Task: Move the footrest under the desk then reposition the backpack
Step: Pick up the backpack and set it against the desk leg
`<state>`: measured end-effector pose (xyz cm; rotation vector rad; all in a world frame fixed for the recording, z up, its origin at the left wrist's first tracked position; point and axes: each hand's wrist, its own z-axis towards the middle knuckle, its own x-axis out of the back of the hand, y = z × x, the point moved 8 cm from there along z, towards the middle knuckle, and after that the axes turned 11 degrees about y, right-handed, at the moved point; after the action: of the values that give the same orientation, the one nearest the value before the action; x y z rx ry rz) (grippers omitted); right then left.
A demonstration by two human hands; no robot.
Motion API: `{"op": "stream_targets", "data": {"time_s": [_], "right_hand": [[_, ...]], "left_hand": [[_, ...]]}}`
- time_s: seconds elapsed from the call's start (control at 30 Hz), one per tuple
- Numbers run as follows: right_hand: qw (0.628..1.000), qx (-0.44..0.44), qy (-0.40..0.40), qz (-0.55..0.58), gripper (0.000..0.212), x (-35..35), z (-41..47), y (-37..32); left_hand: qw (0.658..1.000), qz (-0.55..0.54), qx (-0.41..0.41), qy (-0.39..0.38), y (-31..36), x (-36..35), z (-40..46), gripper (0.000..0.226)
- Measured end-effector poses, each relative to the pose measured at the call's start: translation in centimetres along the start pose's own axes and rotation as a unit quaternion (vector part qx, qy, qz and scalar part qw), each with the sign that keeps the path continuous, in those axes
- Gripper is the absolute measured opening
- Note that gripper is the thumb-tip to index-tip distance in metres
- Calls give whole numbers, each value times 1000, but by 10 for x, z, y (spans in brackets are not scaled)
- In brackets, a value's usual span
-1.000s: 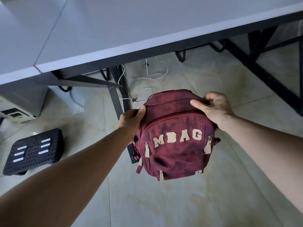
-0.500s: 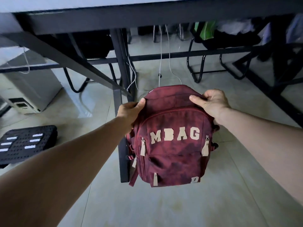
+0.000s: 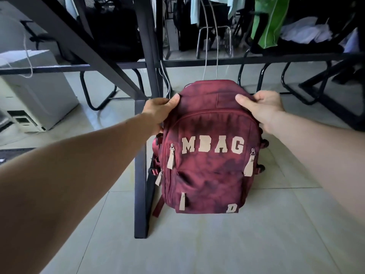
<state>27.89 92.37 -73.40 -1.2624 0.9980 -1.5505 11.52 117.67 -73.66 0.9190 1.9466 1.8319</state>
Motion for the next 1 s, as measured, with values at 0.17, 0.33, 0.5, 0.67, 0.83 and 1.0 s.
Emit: {"op": "stream_targets", "data": {"time_s": [0.17, 0.33, 0.5, 0.67, 0.83, 1.0], "right_hand": [[1000, 19, -7, 9, 50, -23, 6, -1], [1000, 8, -10, 3, 65, -28, 3, 8], [999, -26, -27, -17, 41, -25, -6, 23], [998, -50, -33, -29, 59, -16, -20, 24], [996, -70, -37, -49, 64, -4, -31, 24], [994, -85, -37, -59, 60, 5, -40, 26]], "left_hand": [[1000, -24, 9, 7, -14, 5, 22, 28], [1000, 6, 7, 4, -25, 3, 32, 38], [999, 34, 23, -22, -40, -5, 28, 38], [999, -22, 27, -32, -45, -6, 16, 44], [999, -24, 15, -33, -48, 2, 4, 66], [999, -22, 30, -36, -56, 5, -6, 57]]}}
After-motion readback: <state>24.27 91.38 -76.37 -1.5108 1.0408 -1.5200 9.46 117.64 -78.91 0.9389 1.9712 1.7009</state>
